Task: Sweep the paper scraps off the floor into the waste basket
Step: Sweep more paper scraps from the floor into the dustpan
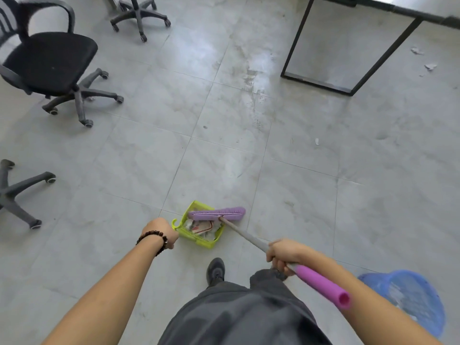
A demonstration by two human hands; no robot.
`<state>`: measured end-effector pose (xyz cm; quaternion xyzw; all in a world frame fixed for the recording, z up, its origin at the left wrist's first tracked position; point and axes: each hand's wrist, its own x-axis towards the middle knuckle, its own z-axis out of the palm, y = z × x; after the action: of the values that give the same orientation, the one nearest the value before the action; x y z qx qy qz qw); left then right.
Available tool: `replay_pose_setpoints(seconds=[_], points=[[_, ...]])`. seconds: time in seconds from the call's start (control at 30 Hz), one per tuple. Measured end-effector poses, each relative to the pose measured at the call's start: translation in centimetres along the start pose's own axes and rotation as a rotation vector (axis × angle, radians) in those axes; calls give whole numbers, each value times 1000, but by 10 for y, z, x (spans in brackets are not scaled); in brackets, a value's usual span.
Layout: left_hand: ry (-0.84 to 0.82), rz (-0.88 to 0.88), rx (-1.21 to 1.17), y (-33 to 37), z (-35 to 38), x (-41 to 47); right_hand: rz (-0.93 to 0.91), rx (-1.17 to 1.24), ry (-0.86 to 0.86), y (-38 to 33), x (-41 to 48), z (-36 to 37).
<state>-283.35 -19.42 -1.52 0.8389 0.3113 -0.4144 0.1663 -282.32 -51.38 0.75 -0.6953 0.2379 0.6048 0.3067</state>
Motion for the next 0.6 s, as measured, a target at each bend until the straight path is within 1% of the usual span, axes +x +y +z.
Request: replay_pose_setpoints(seconds=[0.07,0.1,0.3,0.4,0.6], points=[[22,6,-31,0,0,-1,75,246,-36,4,-14,-21],[34,6,-41,0,0,-3,81,331,-33,5,-21,-28],[49,36,-67,1,-2,-6,31,672,-6,5,-34,-30],[92,99,-26,13,-5,-5,-15,763,23,-2,-32,-31],[113,172,19,52,-10,0,-137,770,130,-11,-38,-46]])
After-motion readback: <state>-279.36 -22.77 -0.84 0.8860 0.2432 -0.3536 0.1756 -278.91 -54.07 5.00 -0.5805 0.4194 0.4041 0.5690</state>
